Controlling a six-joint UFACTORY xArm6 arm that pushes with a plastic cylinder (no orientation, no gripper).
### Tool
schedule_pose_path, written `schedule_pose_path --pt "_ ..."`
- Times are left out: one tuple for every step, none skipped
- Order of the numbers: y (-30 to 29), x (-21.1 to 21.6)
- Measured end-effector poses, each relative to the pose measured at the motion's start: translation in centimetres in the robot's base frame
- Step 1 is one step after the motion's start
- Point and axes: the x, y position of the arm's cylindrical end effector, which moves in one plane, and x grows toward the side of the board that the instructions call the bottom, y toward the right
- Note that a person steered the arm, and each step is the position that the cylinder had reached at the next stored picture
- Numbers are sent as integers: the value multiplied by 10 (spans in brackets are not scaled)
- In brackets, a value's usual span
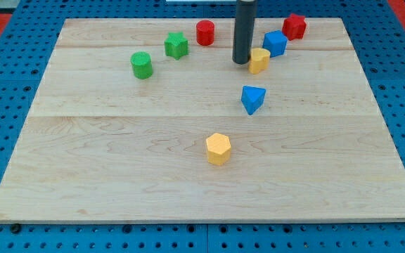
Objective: Push the yellow heart slightly right
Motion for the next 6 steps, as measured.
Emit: schedule_pose_path --pt "10 8" --pt "-1 17" --pt "-38 31" --pt "-8 40" --pt "54 42" --pt "91 48"
